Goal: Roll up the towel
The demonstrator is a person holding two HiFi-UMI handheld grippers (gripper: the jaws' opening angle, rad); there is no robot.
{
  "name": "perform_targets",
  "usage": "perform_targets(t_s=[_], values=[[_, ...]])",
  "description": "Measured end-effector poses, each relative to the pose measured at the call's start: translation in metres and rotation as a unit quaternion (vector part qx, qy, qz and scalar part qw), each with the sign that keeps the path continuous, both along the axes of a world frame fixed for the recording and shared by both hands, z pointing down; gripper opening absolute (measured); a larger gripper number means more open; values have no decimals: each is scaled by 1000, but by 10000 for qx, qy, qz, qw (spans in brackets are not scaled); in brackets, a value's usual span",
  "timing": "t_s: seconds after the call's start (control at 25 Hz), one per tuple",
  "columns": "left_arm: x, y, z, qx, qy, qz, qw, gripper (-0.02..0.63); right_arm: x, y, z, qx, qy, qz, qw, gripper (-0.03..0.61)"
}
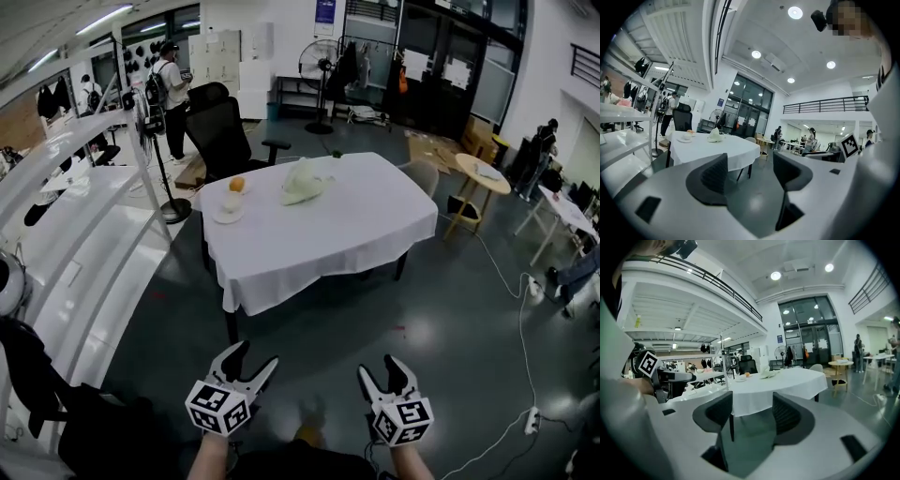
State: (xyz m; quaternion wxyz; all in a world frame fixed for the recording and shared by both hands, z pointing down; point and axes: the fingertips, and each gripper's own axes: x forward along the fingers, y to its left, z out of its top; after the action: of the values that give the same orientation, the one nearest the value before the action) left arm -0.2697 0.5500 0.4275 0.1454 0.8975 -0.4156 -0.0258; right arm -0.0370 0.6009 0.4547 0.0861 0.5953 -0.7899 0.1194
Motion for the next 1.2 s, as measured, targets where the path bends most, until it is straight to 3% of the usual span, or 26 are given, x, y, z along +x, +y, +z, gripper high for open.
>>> perform_targets(t_s=[0.32,0.64,1.2], values=[[38,-53,6,-32,167,-119,9998,318,42,-61,9,-51,-76,-79,9999,259],[44,-86,8,6,178,-397,9991,318,58,-94,8,-16,-28,-206,9998,258],[73,-105,31,-344,-34,-28,9994,318,69,-104,24,-264,-173,-108,9994,258]])
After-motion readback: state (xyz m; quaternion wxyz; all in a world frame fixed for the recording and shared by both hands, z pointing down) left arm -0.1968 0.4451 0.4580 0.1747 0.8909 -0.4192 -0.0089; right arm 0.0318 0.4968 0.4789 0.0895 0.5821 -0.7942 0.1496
